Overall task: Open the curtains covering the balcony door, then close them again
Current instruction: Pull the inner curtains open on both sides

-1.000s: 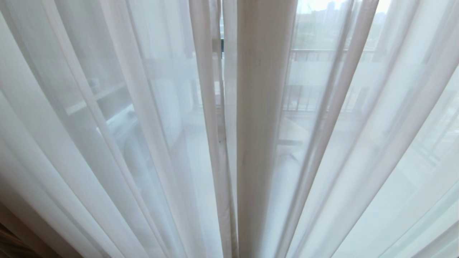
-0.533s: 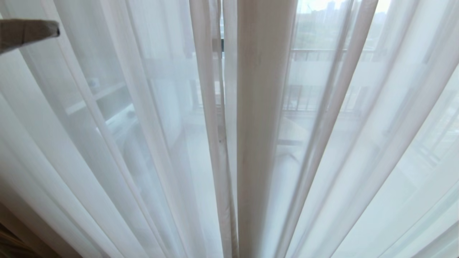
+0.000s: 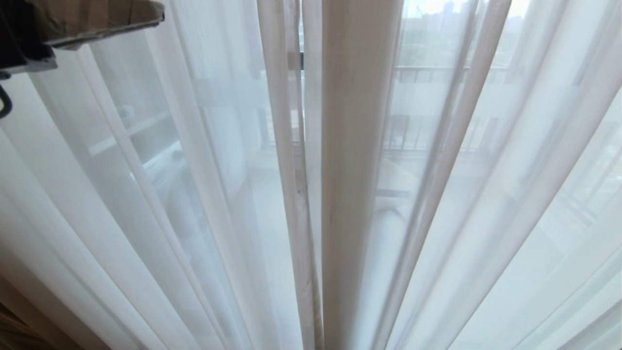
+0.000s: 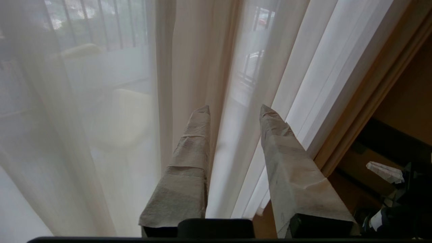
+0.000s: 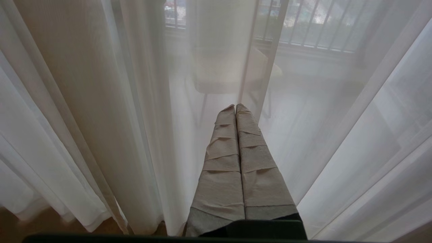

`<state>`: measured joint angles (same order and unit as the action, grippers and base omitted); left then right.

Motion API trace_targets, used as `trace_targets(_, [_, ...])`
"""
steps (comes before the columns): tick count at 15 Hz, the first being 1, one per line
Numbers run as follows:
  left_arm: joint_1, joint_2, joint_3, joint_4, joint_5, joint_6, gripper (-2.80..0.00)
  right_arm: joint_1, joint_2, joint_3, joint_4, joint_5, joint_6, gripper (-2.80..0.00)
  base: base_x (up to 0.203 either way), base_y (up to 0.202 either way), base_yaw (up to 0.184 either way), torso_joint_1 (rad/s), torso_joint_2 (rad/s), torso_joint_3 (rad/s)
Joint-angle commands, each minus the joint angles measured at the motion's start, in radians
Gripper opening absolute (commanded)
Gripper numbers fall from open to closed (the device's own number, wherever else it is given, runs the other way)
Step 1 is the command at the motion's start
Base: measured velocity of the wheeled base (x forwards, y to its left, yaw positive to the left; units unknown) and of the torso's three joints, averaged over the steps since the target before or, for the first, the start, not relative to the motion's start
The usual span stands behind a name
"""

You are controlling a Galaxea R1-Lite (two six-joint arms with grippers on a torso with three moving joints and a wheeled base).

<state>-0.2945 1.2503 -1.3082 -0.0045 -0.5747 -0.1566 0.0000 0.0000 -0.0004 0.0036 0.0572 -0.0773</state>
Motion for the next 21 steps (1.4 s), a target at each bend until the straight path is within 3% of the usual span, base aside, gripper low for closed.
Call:
trace_targets(1, [-0.018, 0.05, -0.037, -0.006, 0.003, -0.001, 0.0, 0.0, 0.0, -0.001, 0.0, 0.001, -0.001, -2.8, 0.0, 0.0, 0.0, 0.0, 0.0, 0.0])
trace_targets(9, [-0.092, 0.207, -0.203, -0.008, 0.103, 0.02, 0.0, 0.0, 0.0, 0.0, -0.001, 0.001, -0.001, -2.8, 0.0, 0.0, 0.0, 0.0, 0.0, 0.0])
trace_targets(15, [-0.101, 0.343, -0.352, -0.008, 0.24, 0.065, 0.0, 0.0, 0.0, 0.0, -0.001, 0.001, -0.001, -2.8, 0.0, 0.0, 0.0, 0.0, 0.0, 0.0])
trace_targets(21, [-0.139, 0.476, -0.55, -0.008, 0.28, 0.068, 0.0, 0.0, 0.0, -0.001, 0.0, 0.001, -0.001, -2.8, 0.0, 0.0, 0.0, 0.0, 0.0, 0.0])
